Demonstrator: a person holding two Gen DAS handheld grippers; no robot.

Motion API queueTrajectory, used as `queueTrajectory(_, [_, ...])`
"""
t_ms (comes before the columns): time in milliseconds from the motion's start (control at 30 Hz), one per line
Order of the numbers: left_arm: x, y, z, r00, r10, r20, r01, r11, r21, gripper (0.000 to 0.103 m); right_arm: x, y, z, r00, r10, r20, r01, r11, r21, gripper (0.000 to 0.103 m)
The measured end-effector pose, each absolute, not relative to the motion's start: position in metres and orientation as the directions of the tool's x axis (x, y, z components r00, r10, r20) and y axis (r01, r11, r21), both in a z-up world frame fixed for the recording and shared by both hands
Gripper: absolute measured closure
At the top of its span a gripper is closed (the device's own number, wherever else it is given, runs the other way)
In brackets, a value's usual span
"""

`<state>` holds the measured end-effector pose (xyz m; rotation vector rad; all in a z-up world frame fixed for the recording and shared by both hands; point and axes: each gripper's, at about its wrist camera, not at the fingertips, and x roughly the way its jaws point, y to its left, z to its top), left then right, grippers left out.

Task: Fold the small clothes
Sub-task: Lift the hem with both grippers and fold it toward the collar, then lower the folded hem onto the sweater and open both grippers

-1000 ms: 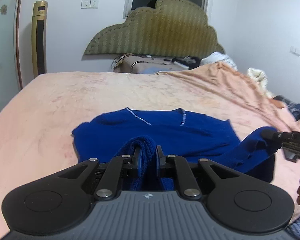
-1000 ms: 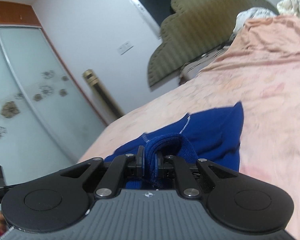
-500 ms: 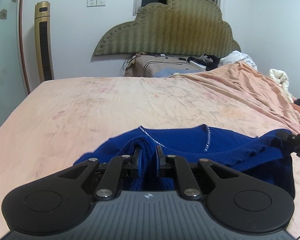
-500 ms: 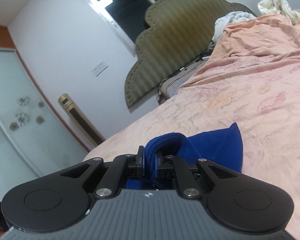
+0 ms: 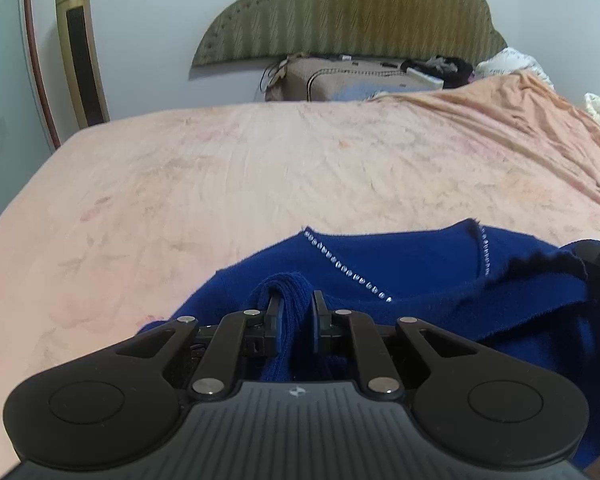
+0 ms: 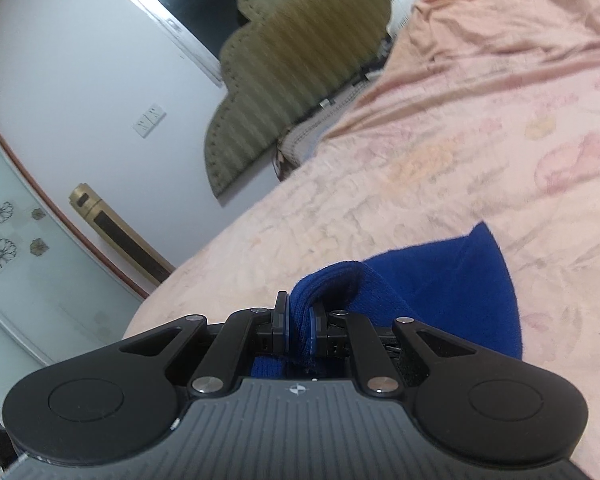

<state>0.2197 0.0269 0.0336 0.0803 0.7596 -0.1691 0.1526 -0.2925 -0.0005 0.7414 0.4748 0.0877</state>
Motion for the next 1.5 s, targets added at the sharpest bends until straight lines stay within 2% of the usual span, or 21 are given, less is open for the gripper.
queueTrajectory(367, [0.233, 0.027, 0.024, 0.679, -0.118, -0.724, 0.183, 0.983, 0.012, 0.089, 0.175, -0.296, -0.019, 0.866, 0.247, -0.434, 0.125, 0.735, 0.666, 0.089])
queueTrajectory(567, [0.243, 0.035, 0.026, 0.649, -0.140, -0.747, 0.156, 0.986, -0.050, 0.086, 0.182, -0.298, -0.022, 0.859, 0.249, -0.447, 0.134, 0.733, 0.667, 0.089])
queueTrajectory(633, [0.247, 0.042, 0.029, 0.645, -0.154, -0.748, 0.133, 0.987, -0.088, 0.081, 0.186, -0.298, -0.022, 0.857, 0.257, -0.448, 0.128, 0.735, 0.666, 0.084])
queueTrajectory(667, [0.249, 0.047, 0.031, 0.652, -0.150, -0.743, 0.114, 0.988, -0.100, 0.071, 0.188, -0.297, -0.021, 0.856, 0.256, -0.449, 0.126, 0.740, 0.661, 0.084])
queueTrajectory(700, [0.250, 0.051, 0.034, 0.661, -0.140, -0.737, 0.093, 0.990, -0.105, 0.056, 0.190, -0.296, -0.021, 0.855, 0.255, -0.452, 0.126, 0.743, 0.657, 0.082])
queueTrajectory(733, [0.251, 0.056, 0.037, 0.673, -0.130, -0.728, 0.075, 0.991, -0.108, 0.040, 0.193, -0.296, -0.022, 0.852, 0.255, -0.456, 0.127, 0.745, 0.655, 0.075])
queueTrajectory(767, [0.251, 0.063, 0.041, 0.689, -0.120, -0.714, 0.053, 0.992, -0.116, 0.034, 0.195, -0.297, -0.023, 0.850, 0.257, -0.460, 0.129, 0.744, 0.655, 0.071])
queueTrajectory(833, [0.250, 0.073, 0.047, 0.711, -0.104, -0.695, 0.021, 0.992, -0.126, 0.032, 0.198, -0.299, -0.024, 0.850, 0.255, -0.461, 0.139, 0.736, 0.663, 0.047])
queueTrajectory(900, [0.248, 0.084, 0.052, 0.718, -0.079, -0.692, -0.010, 0.992, -0.124, 0.032, 0.198, -0.302, -0.022, 0.863, 0.225, -0.453, 0.158, 0.732, 0.662, 0.035])
queueTrajectory(1000, [0.242, 0.094, 0.055, 0.730, -0.043, -0.682, -0.040, 0.994, -0.106, 0.032, 0.193, -0.307, -0.015, 0.885, 0.187, -0.427, 0.166, 0.729, 0.664, 0.034])
queueTrajectory(1133, [0.227, 0.089, 0.051, 0.733, -0.041, -0.679, 0.046, 0.999, -0.011, 0.032, 0.185, -0.299, -0.001, 0.900, 0.164, -0.403, 0.130, 0.782, 0.610, 0.029])
queueTrajectory(1233, [0.207, 0.072, 0.042, 0.756, -0.042, -0.653, 0.174, 0.975, 0.138, 0.032, 0.184, -0.283, 0.006, 0.884, 0.206, -0.419, 0.068, 0.832, 0.551, 0.028])
queueTrajectory(1367, [0.175, 0.027, 0.024, 0.811, -0.050, -0.583, 0.364, 0.823, 0.436, 0.032, 0.190, -0.260, 0.003, 0.838, 0.294, -0.460, -0.014, 0.854, 0.520, 0.023])
queueTrajectory(1500, [0.166, -0.002, 0.004, 0.826, -0.087, -0.558, 0.454, 0.689, 0.565, 0.030, 0.201, -0.251, -0.010, 0.800, 0.294, -0.522, 0.006, 0.867, 0.498, 0.023])
